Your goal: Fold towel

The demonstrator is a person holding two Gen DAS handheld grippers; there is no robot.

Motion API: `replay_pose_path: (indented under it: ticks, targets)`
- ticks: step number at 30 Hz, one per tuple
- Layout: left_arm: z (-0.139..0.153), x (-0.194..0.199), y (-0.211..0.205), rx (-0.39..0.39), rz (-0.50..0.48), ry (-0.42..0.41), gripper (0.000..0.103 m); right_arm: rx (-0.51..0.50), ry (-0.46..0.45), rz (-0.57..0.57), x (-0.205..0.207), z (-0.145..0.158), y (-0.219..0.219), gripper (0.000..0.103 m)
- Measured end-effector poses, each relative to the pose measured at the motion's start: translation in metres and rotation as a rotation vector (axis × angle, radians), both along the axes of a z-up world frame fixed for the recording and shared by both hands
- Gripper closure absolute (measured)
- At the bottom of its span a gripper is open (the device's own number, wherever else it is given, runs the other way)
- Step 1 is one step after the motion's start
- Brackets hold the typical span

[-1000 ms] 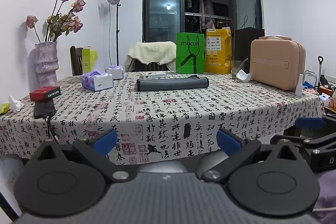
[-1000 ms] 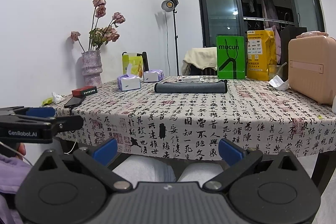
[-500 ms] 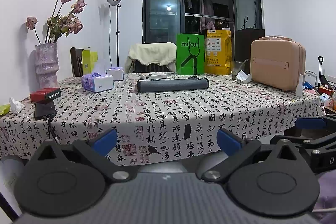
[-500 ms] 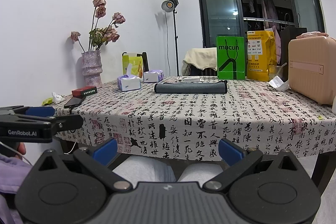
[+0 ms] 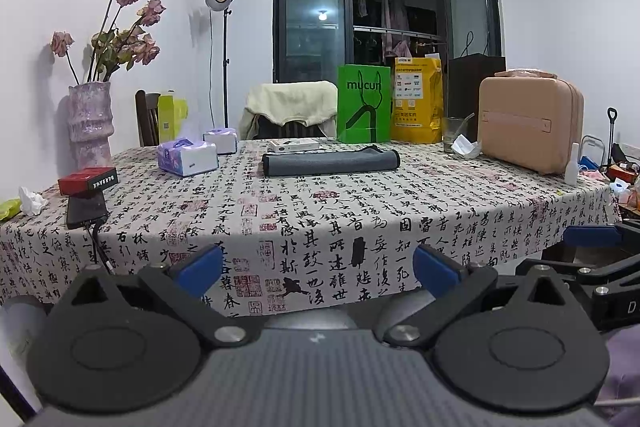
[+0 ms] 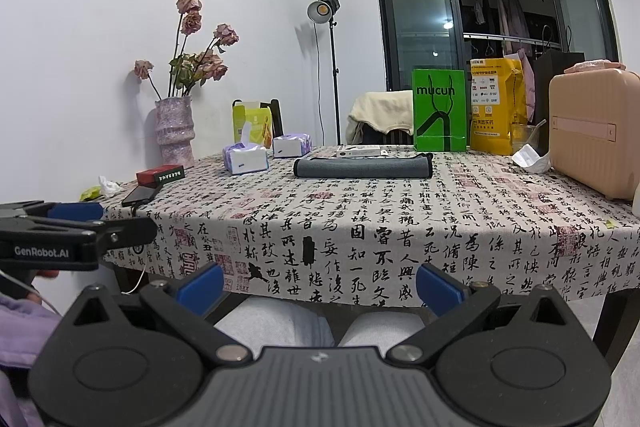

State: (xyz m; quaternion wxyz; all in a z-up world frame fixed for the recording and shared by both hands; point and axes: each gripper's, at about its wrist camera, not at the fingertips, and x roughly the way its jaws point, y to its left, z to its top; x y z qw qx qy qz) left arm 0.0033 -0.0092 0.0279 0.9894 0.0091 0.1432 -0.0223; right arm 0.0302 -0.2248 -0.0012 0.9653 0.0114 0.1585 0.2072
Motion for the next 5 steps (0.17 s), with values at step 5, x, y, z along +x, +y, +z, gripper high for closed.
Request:
replay_pose_path:
  ticks: [5]
  targets:
    - [-0.0023,-0.0012,-0.0013,0.000,0.000,0.001,0.000,0.000,0.000,0.000,0.0000,0.0000,0.0001,0.000]
